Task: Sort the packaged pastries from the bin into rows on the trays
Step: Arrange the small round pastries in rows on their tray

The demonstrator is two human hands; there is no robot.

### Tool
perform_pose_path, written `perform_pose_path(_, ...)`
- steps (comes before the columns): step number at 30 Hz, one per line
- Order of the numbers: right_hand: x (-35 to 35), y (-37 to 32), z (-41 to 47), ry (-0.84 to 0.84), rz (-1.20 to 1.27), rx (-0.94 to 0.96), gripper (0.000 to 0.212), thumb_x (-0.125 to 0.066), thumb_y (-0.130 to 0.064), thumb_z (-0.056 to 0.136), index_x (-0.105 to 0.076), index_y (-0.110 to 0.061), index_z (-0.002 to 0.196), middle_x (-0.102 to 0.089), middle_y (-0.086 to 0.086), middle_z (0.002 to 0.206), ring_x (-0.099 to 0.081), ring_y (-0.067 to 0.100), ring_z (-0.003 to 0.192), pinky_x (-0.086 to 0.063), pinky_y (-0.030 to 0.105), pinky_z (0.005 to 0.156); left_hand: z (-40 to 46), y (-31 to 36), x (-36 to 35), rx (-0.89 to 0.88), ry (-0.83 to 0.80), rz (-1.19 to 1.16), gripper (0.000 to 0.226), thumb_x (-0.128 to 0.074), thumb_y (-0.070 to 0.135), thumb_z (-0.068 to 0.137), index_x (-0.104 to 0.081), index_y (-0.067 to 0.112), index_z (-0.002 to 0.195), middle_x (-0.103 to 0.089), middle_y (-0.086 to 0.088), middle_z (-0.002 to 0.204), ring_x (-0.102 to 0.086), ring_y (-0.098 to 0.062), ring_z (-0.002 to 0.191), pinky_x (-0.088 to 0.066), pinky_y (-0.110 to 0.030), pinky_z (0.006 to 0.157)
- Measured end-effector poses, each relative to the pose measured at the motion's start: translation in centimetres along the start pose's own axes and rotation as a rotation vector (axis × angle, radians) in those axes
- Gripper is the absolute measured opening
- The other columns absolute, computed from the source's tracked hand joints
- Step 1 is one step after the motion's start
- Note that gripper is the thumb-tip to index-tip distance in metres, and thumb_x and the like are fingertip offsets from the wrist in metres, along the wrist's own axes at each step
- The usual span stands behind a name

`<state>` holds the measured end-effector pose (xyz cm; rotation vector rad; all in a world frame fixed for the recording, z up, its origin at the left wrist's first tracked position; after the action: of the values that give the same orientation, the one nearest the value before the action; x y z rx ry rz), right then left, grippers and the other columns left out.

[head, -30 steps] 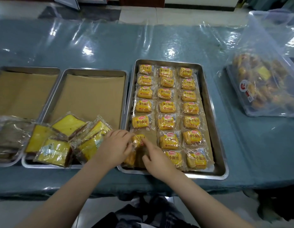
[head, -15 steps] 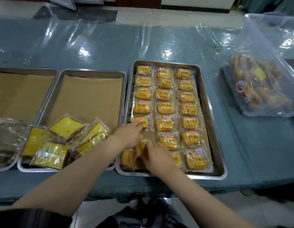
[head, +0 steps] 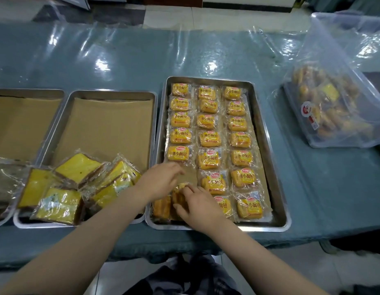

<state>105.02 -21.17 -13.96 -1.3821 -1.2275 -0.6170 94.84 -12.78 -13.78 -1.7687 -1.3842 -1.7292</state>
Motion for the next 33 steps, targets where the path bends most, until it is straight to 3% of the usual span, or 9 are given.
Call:
perform_pose_path(5, 0.0, -0.6, 0.5, 0.018, -0.021, 0.035, 0.040, -0.051, -0.019, 0.091, -0.050, -0.013, 0.130, -0.057, 0.007, 0.129, -0.052, 0.025, 0.117, -0.040, 0.036, 0.102, -3.2, 0.1, -1.2, 0.004, -0.121, 0.062, 0.038, -0.041, 0.025, 0.097, -0.054, 0.032, 0.132, -0.060, 0.011, 0.121, -0.059, -0.009, 0.103, -0.051, -0.033, 0.089)
perform_pose_path(9, -0.3, -1.1, 0.3, -0.026, -0.033, 0.091, 0.055, -0.051, -0.009, 0.088, -0.043, -0.014, 0.142, -0.037, 0.006, 0.154, -0.032, 0.025, 0.139, -0.024, 0.043, 0.117, -5.1, 0.6, -1.0, 0.034, -0.113, 0.120, 0.034, -0.039, 0.027, 0.098, -0.054, 0.027, 0.128, -0.058, 0.008, 0.113, -0.059, -0.012, 0.090, -0.052, -0.031, 0.076)
perform_pose_path(13, -0.2, -1.3, 0.4, 0.027, -0.116, 0.150, 0.054, -0.054, -0.008, 0.087, -0.048, -0.017, 0.140, -0.039, 0.006, 0.149, -0.035, 0.028, 0.130, -0.031, 0.041, 0.108, -5.8, 1.3, -0.8, 0.100, -0.101, 0.193, 0.031, -0.038, 0.029, 0.098, -0.055, 0.023, 0.123, -0.056, 0.005, 0.109, -0.054, -0.013, 0.081, -0.046, -0.028, 0.069)
perform_pose_path(20, -0.1, 0.5, -0.6, 0.110, 0.021, 0.028, 0.047, -0.057, -0.006, 0.088, -0.048, -0.014, 0.133, -0.046, 0.003, 0.134, -0.046, 0.023, 0.118, -0.042, 0.030, 0.098, -5.9, 2.2, -0.5, 0.219, -0.144, 0.287, 0.027, -0.040, 0.031, 0.099, -0.055, 0.017, 0.116, -0.051, -0.002, 0.109, -0.058, -0.018, 0.090, -0.050, -0.032, 0.070)
perform_pose_path(23, -0.6, 0.6, -0.7, 0.044, -0.028, 0.053, 0.053, -0.051, -0.007, 0.091, -0.041, -0.011, 0.143, -0.044, 0.007, 0.146, -0.042, 0.025, 0.132, -0.033, 0.034, 0.111, -5.5, 2.0, -0.3, 0.257, -0.142, 0.297, 0.026, -0.041, 0.027, 0.099, -0.054, 0.016, 0.119, -0.049, -0.004, 0.115, -0.058, -0.020, 0.094, -0.046, -0.031, 0.066)
perform_pose_path(25, -0.7, 0.5, -0.5, 0.014, -0.085, 0.065, 0.059, -0.047, -0.010, 0.094, -0.031, -0.010, 0.150, -0.033, 0.009, 0.156, -0.029, 0.025, 0.143, -0.015, 0.036, 0.119, -5.2, 2.1, -0.2, 0.215, -0.113, 0.303, 0.031, -0.043, 0.028, 0.098, -0.050, 0.017, 0.126, -0.046, -0.003, 0.129, -0.054, -0.020, 0.105, -0.047, -0.032, 0.074)
perform_pose_path(27, -0.6, 0.4, -0.2, 0.003, -0.149, 0.070, 0.063, -0.044, -0.012, 0.095, -0.022, -0.010, 0.154, -0.021, 0.009, 0.161, -0.017, 0.025, 0.148, -0.002, 0.037, 0.120, -5.0, 2.4, -0.5, 0.113, -0.095, 0.311, 0.041, -0.041, 0.031, 0.099, -0.042, 0.020, 0.139, -0.039, 0.001, 0.146, -0.044, -0.019, 0.124, -0.044, -0.034, 0.095)
perform_pose_path(29, -0.6, 0.5, 0.2, -0.009, -0.220, 0.074, 0.066, -0.042, -0.014, 0.095, -0.016, -0.009, 0.155, -0.013, 0.011, 0.163, -0.010, 0.026, 0.150, 0.005, 0.040, 0.119, -5.0, 2.3, -0.7, 0.080, -0.124, 0.287, 0.048, -0.036, 0.034, 0.101, -0.033, 0.023, 0.148, -0.031, 0.005, 0.155, -0.035, -0.016, 0.137, -0.034, -0.036, 0.109)
perform_pose_path(33, -1.1, 0.5, 0.1, -0.057, -0.322, 0.066, 0.073, -0.043, -0.022, 0.095, -0.006, -0.007, 0.155, -0.001, 0.013, 0.164, 0.000, 0.028, 0.151, 0.009, 0.049, 0.120, -5.1, 2.1, -1.5, 0.092, -0.216, 0.308, 0.057, -0.028, 0.042, 0.103, -0.016, 0.020, 0.155, -0.014, 0.002, 0.162, -0.020, -0.015, 0.147, -0.023, -0.038, 0.116)
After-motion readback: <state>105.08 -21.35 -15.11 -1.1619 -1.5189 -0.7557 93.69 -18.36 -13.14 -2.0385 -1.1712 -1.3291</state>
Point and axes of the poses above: each hand's wrist, its own z-axis towards the middle knuckle, its own x-axis out of the back of the hand, y = z × x, the point moved 6 cm from there along z, towards the middle knuckle
